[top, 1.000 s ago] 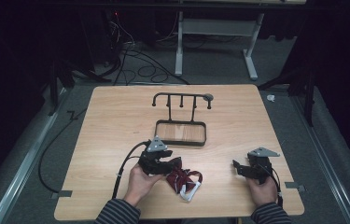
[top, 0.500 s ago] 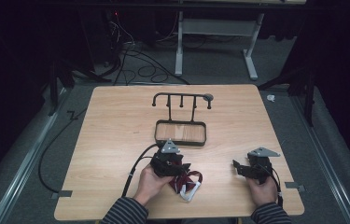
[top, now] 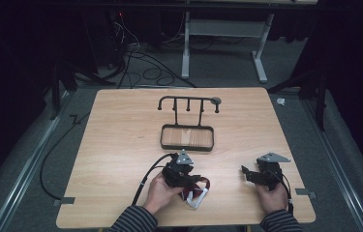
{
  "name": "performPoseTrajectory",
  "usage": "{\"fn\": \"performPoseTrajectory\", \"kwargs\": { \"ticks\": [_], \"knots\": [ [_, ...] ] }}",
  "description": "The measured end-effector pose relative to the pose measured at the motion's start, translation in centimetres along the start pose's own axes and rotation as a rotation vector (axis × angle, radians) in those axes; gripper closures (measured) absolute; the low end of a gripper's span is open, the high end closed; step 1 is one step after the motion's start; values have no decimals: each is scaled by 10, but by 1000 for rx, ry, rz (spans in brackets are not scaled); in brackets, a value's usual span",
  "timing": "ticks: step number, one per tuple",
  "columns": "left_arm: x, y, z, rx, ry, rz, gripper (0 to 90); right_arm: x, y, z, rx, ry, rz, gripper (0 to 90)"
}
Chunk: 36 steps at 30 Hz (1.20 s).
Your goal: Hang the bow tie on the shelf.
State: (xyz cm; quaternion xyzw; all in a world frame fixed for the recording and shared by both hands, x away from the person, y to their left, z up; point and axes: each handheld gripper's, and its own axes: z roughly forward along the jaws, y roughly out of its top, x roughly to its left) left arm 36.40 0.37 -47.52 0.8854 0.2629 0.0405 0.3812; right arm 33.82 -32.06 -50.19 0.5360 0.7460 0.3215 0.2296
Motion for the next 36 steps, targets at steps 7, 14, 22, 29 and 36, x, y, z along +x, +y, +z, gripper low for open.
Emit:
{"fn": "performPoseTrajectory", "kwargs": {
  "ticks": [7, 14, 22, 29, 36],
  "knots": [
    [-3, 0, 9, 32, -4, 17, 584, 0, 0, 0, 0, 2, 4, 301],
    [-5, -1, 16, 70, 20, 43, 650, 0, 0, 0, 0, 2, 5, 302],
    [-7, 1, 18, 91, 65, 76, 781, 0, 0, 0, 0, -1, -2, 302],
    [-3, 1, 16, 81, 70, 66, 868, 0, 0, 0, 0, -1, -3, 302],
    [4, 5, 4, 35, 66, 31, 877, 0, 0, 0, 0, -1, 0, 302]
  ]
}}
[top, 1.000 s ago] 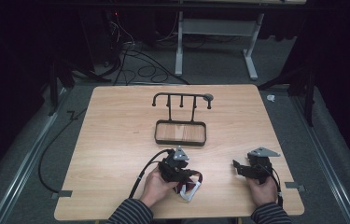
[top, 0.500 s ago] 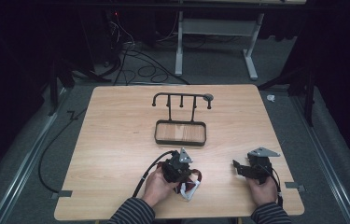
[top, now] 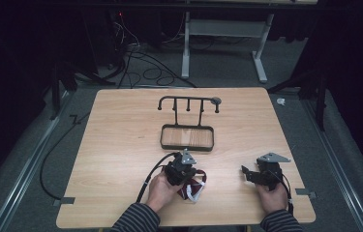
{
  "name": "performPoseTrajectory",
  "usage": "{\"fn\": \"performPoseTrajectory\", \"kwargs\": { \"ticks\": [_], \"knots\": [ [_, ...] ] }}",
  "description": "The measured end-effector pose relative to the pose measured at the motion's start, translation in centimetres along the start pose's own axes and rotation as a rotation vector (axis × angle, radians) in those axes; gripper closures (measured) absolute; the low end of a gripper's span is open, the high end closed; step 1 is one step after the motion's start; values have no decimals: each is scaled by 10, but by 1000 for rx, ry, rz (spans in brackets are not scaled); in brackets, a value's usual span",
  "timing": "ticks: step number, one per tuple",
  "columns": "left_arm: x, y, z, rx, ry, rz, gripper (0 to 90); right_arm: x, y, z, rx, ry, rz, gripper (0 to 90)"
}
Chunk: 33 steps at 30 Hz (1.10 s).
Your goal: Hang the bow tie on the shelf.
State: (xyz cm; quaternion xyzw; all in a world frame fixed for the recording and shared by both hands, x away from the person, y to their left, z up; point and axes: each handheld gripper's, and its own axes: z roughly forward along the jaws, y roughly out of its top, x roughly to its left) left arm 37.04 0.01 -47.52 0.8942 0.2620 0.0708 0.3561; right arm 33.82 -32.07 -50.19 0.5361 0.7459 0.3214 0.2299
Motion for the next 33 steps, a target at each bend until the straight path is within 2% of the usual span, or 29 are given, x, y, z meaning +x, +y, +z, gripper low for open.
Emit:
{"fn": "performPoseTrajectory", "kwargs": {
  "ticks": [13, 33],
  "knots": [
    [14, 0, -26, -73, 13, -59, 880, 0, 0, 0, 2, -1, -1, 302],
    [25, 5, -63, -142, 67, -71, 881, 0, 0, 0, 0, 0, 0, 301]
  ]
}}
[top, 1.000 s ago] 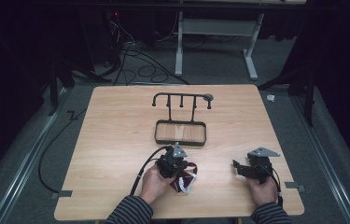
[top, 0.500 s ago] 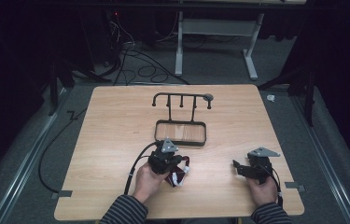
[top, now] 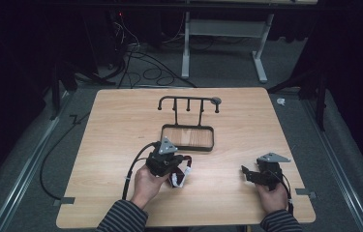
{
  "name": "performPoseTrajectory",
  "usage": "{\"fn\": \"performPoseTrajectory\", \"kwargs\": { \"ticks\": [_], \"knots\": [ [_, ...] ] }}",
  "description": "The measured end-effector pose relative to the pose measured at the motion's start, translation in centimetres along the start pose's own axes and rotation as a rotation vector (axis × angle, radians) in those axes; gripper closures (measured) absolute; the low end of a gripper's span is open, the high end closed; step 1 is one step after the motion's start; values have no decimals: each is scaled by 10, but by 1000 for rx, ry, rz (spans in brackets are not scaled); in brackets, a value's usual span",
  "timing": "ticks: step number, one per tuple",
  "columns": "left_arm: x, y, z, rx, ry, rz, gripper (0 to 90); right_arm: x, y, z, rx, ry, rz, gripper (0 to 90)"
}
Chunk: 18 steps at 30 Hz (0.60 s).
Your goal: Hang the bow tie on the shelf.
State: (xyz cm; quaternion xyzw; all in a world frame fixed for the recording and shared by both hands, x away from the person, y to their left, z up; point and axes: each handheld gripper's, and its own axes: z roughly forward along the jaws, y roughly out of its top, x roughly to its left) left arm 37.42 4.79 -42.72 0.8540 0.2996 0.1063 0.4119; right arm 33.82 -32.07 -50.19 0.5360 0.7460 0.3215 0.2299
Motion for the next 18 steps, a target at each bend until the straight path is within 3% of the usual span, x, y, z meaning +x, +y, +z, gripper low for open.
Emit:
{"fn": "performPoseTrajectory", "kwargs": {
  "ticks": [18],
  "knots": [
    [10, 11, -22, -64, 25, -21, 881, 0, 0, 0, 0, 0, 1, 302]
  ]
}}
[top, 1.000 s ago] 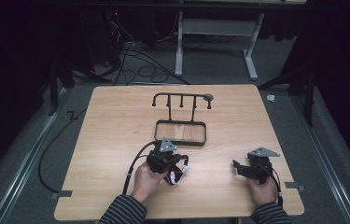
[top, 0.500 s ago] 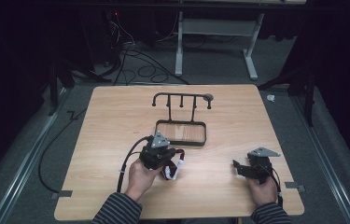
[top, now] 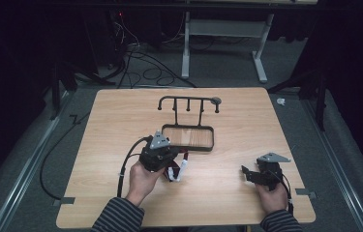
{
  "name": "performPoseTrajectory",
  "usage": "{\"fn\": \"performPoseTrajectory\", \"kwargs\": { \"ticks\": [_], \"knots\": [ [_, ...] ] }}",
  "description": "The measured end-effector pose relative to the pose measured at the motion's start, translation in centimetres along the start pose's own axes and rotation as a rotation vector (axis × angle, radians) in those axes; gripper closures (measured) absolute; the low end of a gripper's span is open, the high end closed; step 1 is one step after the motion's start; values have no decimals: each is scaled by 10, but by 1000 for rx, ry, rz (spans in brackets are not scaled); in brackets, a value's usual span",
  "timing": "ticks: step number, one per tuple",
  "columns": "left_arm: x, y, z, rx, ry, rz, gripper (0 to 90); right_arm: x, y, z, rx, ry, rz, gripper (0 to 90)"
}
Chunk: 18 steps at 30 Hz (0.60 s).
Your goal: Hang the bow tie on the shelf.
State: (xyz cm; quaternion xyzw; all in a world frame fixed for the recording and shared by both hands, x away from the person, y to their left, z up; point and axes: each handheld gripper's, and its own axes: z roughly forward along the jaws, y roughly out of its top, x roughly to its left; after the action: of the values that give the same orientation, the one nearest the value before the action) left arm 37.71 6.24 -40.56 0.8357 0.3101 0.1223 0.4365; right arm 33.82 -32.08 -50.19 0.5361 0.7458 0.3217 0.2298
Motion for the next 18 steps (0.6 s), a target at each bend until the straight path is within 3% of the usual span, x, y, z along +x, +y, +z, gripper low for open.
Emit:
{"fn": "performPoseTrajectory", "kwargs": {
  "ticks": [8, 18],
  "knots": [
    [5, 3, -4, -22, 2, -26, 880, 0, 0, 0, 0, 0, 0, 302],
    [7, 13, -12, -39, 25, -3, 880, 0, 0, 0, 0, 1, 2, 302]
  ]
}}
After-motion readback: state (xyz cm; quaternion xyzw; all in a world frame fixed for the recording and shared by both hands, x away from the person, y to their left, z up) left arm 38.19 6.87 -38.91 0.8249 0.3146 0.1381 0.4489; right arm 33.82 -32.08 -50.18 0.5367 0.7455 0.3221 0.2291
